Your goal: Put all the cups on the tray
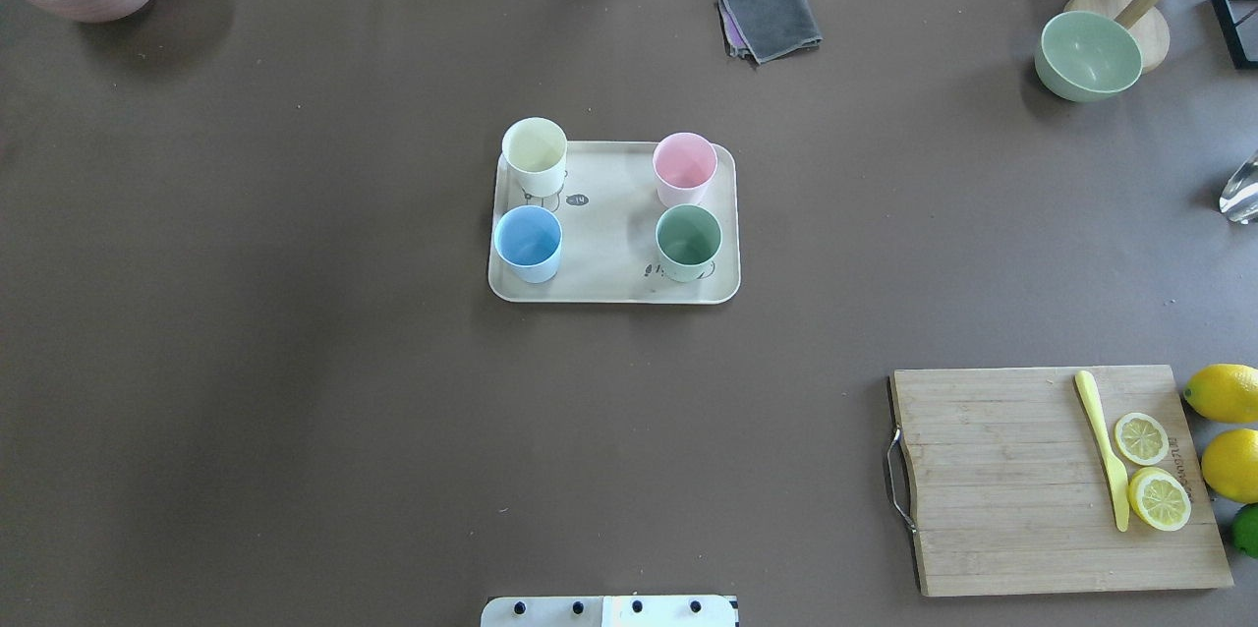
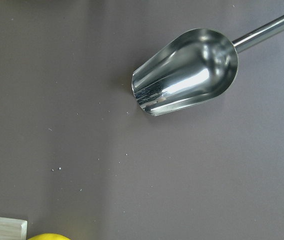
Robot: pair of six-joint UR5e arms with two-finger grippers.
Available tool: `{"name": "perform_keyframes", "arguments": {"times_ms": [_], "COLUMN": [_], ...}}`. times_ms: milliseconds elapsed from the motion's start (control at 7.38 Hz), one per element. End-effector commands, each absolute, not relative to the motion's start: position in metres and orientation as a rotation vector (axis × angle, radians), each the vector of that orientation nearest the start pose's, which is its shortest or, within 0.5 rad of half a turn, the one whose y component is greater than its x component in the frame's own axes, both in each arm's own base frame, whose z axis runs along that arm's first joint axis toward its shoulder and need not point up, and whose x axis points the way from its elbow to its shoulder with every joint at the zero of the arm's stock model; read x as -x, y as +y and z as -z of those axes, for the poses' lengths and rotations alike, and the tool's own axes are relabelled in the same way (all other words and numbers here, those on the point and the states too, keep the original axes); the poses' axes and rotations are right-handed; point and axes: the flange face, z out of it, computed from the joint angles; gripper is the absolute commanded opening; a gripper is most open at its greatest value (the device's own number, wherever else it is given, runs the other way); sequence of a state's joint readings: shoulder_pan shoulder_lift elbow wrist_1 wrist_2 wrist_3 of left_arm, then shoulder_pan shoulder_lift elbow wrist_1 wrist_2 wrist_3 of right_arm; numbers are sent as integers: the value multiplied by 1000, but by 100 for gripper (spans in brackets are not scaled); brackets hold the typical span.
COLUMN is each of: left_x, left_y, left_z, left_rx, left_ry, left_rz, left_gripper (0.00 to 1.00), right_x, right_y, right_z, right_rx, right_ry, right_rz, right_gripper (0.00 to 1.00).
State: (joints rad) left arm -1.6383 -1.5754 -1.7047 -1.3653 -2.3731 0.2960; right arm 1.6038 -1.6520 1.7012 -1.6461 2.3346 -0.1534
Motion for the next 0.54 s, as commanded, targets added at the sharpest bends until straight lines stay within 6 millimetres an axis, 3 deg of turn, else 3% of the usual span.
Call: {"name": "perform_keyframes", "arguments": {"times_ms": [0, 407], "left_x": [94, 94], "left_y": [-480, -480], "left_z": [-610, -609], "left_rx": [-81, -83], "left_ry": [802, 800], "left_rz": [-188, -190], "left_gripper": [99, 99], "right_x": [-74, -70], "right_y": [-454, -455], "right_z": [-641, -639], "right_rx": [-44, -44], "right_ry": [-763, -773], "right_rz": [116, 124], "right_gripper": [100, 100]}}
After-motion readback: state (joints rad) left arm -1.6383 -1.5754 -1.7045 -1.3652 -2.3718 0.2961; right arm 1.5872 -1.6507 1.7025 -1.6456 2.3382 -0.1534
